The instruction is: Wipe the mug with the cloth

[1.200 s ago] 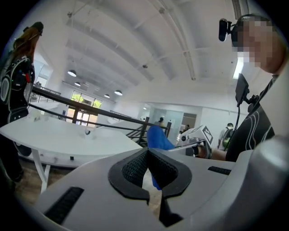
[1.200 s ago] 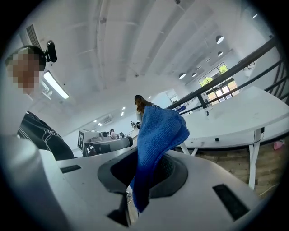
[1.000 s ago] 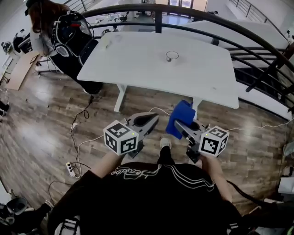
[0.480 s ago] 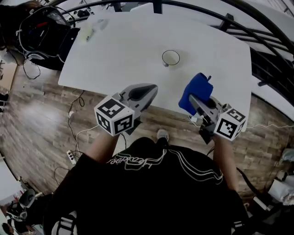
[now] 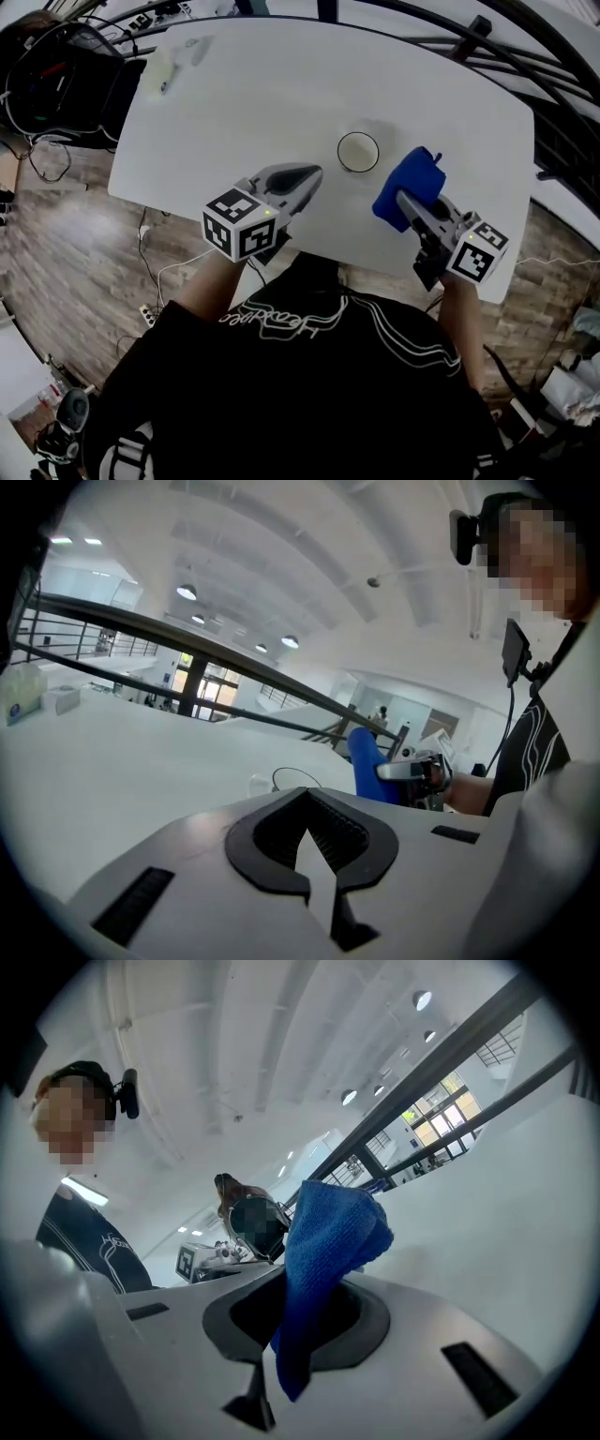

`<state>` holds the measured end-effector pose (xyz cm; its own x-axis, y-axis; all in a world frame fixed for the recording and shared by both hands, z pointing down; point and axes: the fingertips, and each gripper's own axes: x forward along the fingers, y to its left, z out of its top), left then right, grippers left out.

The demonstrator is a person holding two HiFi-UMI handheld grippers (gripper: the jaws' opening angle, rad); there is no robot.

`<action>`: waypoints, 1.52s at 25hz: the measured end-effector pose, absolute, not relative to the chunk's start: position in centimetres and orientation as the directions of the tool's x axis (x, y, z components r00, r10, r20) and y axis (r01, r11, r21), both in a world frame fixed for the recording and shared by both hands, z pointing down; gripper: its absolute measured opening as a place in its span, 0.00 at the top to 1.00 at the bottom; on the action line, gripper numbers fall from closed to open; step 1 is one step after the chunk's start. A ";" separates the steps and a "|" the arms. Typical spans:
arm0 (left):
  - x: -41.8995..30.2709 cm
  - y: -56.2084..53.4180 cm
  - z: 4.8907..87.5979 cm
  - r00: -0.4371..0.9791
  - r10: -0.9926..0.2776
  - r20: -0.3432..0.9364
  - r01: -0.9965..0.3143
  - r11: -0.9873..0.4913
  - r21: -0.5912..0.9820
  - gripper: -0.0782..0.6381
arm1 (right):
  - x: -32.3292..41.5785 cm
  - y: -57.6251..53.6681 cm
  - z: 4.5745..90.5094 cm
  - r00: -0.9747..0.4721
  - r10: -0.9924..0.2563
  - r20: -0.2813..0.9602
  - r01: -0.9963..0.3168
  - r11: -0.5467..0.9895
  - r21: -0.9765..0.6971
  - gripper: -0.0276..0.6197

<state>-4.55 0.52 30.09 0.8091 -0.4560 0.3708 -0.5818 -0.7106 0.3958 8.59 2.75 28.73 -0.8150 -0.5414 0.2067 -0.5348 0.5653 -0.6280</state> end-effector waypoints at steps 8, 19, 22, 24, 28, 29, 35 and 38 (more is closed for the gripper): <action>-3.6 -4.5 32.6 0.808 -0.406 0.427 -0.569 -0.727 0.386 0.88 | 10.2 -2.4 29.8 -0.817 -0.549 0.178 -0.505 0.530 -0.681 0.88; -2.9 -7.2 35.0 0.784 -0.385 0.487 -0.562 -0.773 0.294 0.88 | 10.8 -4.4 31.4 -0.827 -0.528 0.196 -0.505 0.541 -0.673 0.88; -2.8 -7.9 36.1 0.771 -0.373 0.517 -0.552 -0.796 0.248 0.87 | 10.8 -4.9 31.8 -0.826 -0.515 0.229 -0.524 0.553 -0.647 0.88; -2.3 -8.1 36.6 0.779 -0.350 0.521 -0.525 -0.818 0.236 0.84 | 10.8 -4.9 32.2 -0.828 -0.501 0.252 -0.533 0.564 -0.630 0.88; -1.4 -8.5 38.0 0.788 -0.307 0.533 -0.490 -0.837 0.242 0.78 | 10.4 -5.6 32.5 -0.842 -0.471 0.263 -0.523 0.589 -0.616 0.88; -1.3 -8.6 38.2 0.793 -0.298 0.532 -0.482 -0.841 0.247 0.78 | 10.3 -5.9 32.5 -0.845 -0.465 0.266 -0.520 0.595 -0.612 0.88; -0.4 -9.0 39.0 0.827 -0.243 0.506 -0.416 -0.871 0.263 0.78 | 9.8 -7.5 32.9 -0.861 -0.428 0.276 -0.502 0.618 -0.605 0.88; 0.1 -9.1 39.3 0.839 -0.228 0.494 -0.393 -0.882 0.260 0.78 | 9.5 -8.1 33.1 -0.874 -0.406 0.267 -0.479 0.628 -0.613 0.88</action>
<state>0.06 -9.08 39.32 0.8392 -0.2282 0.4936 -0.3930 -0.8819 0.2605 9.49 -8.07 33.05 -0.8741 -0.4060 0.2666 -0.4788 0.6281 -0.6134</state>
